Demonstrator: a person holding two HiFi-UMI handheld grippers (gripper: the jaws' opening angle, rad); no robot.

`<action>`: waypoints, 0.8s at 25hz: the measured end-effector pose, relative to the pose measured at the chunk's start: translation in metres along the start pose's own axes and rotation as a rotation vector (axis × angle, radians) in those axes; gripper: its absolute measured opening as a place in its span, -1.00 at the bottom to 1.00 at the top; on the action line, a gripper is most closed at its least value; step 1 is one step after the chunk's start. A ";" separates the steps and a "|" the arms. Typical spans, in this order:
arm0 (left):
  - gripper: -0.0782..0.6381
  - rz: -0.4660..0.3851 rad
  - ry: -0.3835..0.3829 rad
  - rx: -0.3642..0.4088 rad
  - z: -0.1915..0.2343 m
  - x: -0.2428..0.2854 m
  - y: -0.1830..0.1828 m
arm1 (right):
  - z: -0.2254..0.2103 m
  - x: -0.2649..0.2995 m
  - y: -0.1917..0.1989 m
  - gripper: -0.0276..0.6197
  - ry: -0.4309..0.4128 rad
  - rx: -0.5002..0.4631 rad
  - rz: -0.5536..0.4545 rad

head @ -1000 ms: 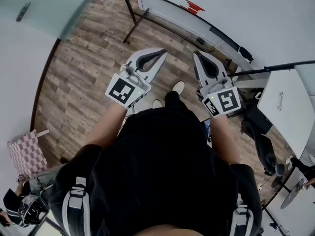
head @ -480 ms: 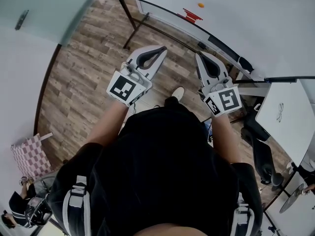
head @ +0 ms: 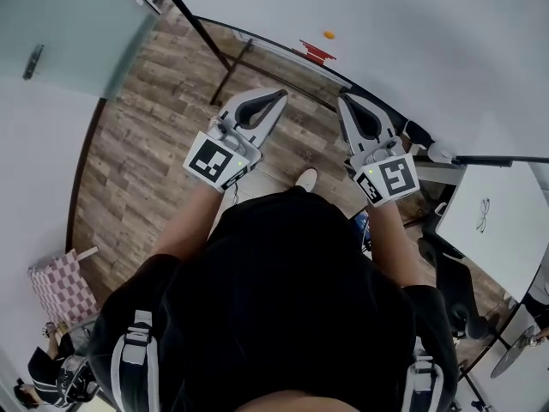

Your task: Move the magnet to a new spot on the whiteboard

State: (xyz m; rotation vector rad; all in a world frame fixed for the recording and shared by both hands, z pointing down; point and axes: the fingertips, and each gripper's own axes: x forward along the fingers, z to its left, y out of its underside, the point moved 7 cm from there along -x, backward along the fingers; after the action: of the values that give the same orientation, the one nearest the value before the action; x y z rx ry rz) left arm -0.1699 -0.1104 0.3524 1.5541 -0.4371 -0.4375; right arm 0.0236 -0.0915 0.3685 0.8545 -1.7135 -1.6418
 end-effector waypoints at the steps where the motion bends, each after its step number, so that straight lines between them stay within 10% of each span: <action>1: -0.77 0.003 0.001 0.002 0.003 0.007 0.000 | -0.008 0.003 0.000 -0.91 0.000 0.002 -0.001; 20: -0.77 0.042 0.019 0.033 0.069 0.073 0.009 | -0.070 0.059 0.013 -0.91 0.030 0.018 0.010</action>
State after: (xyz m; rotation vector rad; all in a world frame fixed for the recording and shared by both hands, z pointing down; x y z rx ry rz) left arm -0.1447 -0.2078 0.3590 1.5774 -0.4634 -0.3845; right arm 0.0429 -0.1801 0.3846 0.8729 -1.7115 -1.6015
